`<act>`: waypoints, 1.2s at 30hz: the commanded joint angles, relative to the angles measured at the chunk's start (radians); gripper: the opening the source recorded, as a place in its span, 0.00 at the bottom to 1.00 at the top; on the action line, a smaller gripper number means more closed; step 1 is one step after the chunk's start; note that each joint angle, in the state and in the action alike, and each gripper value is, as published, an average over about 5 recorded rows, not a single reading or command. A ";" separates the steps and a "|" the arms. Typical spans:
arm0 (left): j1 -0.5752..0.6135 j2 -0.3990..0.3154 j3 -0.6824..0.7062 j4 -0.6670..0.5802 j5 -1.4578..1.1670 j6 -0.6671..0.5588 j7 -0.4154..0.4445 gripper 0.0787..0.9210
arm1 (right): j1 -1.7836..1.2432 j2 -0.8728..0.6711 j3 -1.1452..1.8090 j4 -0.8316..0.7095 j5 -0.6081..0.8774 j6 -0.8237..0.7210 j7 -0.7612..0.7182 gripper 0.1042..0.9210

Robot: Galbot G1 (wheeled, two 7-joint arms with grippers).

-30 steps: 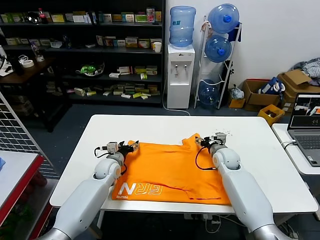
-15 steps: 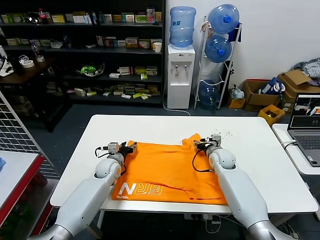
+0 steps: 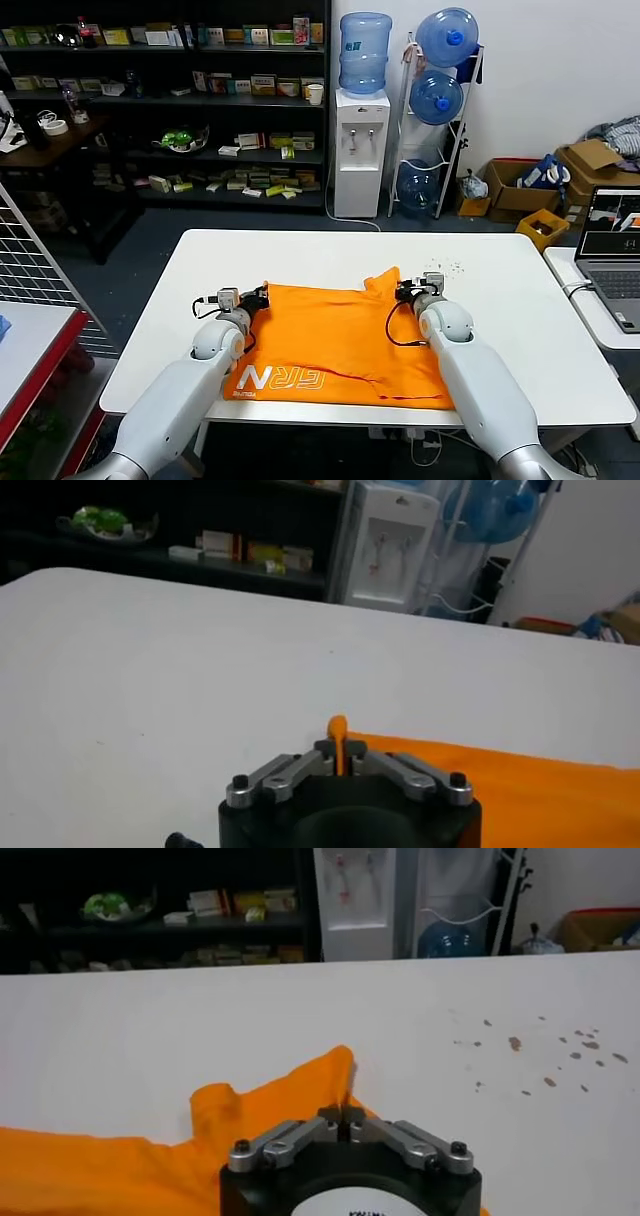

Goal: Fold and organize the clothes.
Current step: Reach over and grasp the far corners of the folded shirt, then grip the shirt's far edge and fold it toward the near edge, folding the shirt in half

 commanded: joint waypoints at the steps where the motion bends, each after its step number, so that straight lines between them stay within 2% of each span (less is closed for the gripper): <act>1: 0.064 0.028 -0.033 -0.139 0.031 -0.070 -0.003 0.03 | -0.085 -0.033 0.016 0.163 0.030 0.065 0.009 0.02; 18: 0.392 0.154 -0.115 -0.645 0.057 -0.042 -0.105 0.01 | -0.517 -0.182 0.131 0.694 0.065 -0.022 0.106 0.02; 28: 0.589 0.191 -0.158 -0.785 0.065 -0.044 -0.135 0.01 | -0.780 -0.254 0.222 0.934 0.081 -0.071 0.164 0.02; 32: 0.658 0.195 -0.172 -0.825 0.069 -0.044 -0.146 0.01 | -0.863 -0.270 0.258 0.984 0.086 -0.088 0.178 0.02; 36: 0.713 0.184 -0.195 -0.847 0.094 -0.048 -0.162 0.07 | -0.915 -0.280 0.285 1.009 0.072 -0.092 0.166 0.08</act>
